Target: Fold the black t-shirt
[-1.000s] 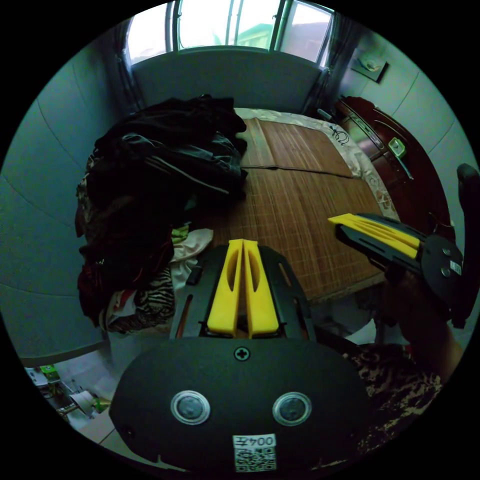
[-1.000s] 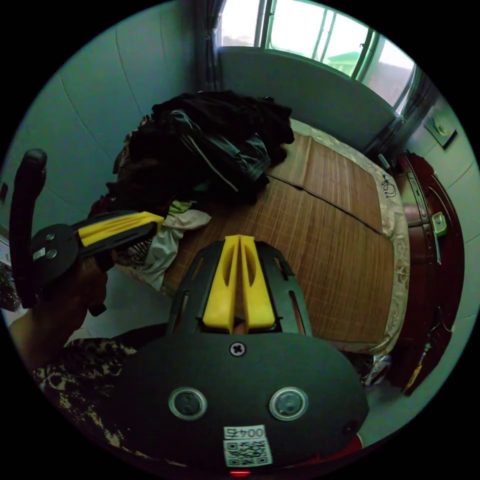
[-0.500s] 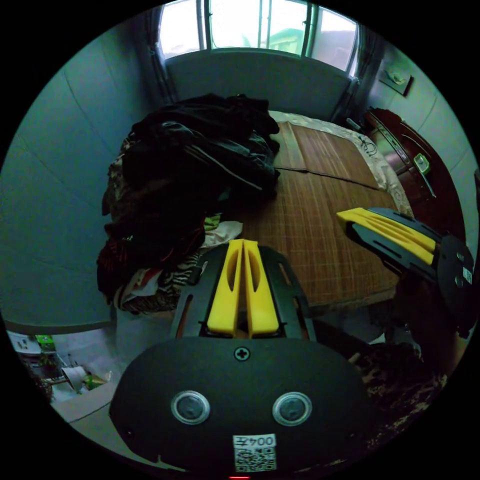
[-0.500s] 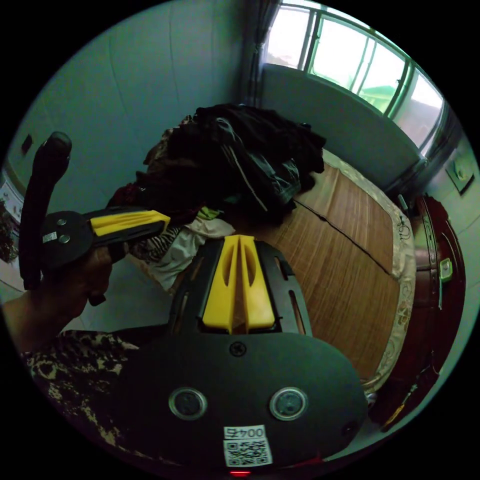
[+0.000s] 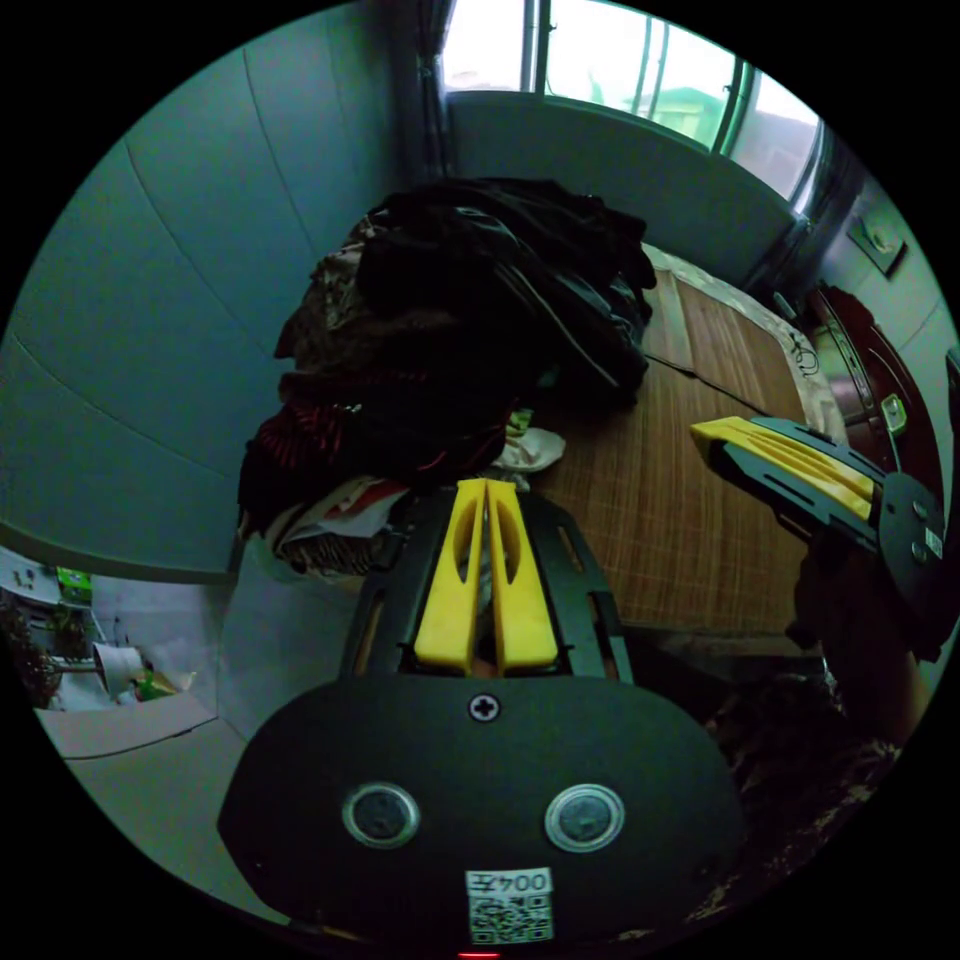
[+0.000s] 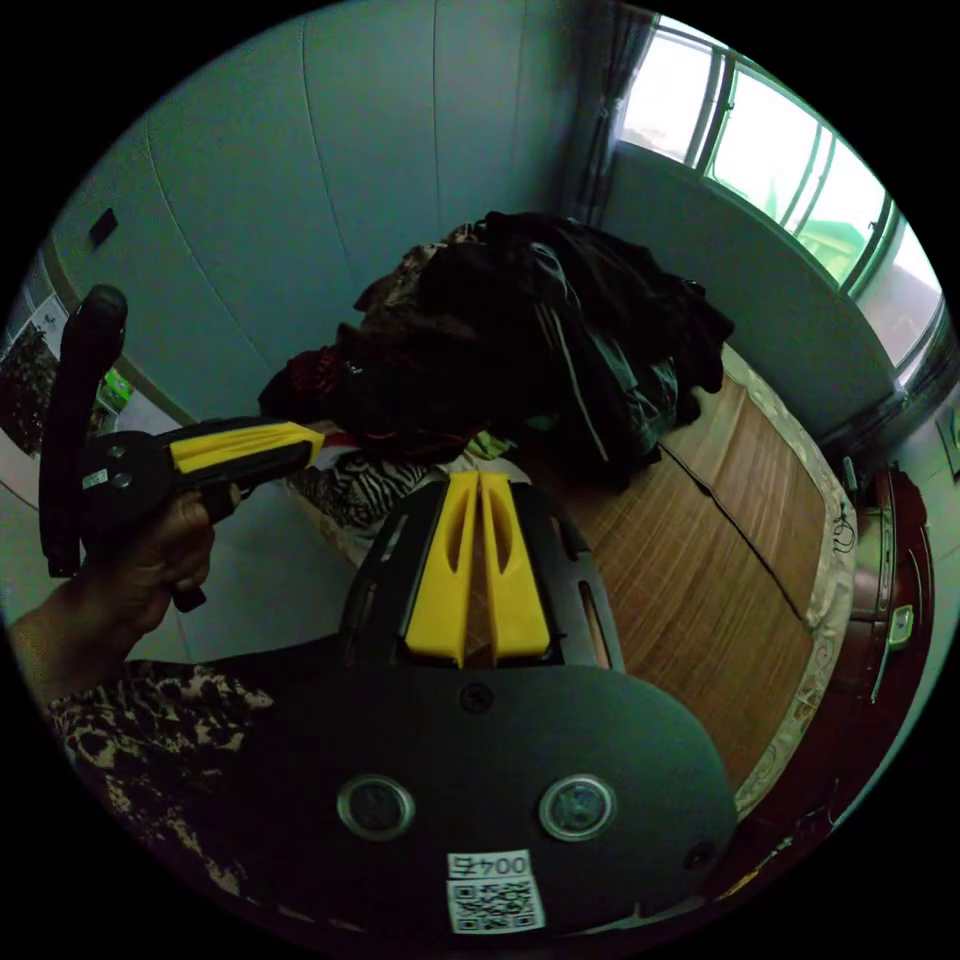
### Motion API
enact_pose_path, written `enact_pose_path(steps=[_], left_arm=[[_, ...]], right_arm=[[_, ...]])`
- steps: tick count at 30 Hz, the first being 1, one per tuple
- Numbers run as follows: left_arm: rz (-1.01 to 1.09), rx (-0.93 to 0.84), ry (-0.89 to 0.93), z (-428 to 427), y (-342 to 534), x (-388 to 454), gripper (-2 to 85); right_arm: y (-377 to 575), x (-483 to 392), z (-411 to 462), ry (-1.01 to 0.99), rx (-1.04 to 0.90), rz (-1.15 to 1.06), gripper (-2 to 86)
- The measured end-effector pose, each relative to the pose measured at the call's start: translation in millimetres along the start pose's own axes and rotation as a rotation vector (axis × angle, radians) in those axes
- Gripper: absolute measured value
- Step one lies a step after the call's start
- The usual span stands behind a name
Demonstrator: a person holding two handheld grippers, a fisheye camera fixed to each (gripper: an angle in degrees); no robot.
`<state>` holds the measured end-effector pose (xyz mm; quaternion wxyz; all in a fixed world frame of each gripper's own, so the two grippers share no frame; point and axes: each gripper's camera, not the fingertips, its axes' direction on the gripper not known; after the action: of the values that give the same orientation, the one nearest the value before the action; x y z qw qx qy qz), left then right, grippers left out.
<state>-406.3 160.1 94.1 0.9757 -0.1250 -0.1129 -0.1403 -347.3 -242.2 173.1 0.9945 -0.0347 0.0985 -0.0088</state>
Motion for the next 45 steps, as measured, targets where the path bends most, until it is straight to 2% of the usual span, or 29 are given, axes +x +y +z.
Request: enact_pose_path(steps=[25,42,45], left_arm=[[-0.027,0.015,0.025,33,3,-112,0.1],[-0.013,0.007,0.024,66,3,-160,0.2],[-0.019,0.004,0.021,74,3,-170,0.3]], right_arm=[[-87,-89,61,0.02,-0.06,-0.038,-0.7],[-119,-136,130,0.031,-0.068,-0.062,-0.3],[-124,-142,146,-0.014,-0.062,-0.071,1.0]])
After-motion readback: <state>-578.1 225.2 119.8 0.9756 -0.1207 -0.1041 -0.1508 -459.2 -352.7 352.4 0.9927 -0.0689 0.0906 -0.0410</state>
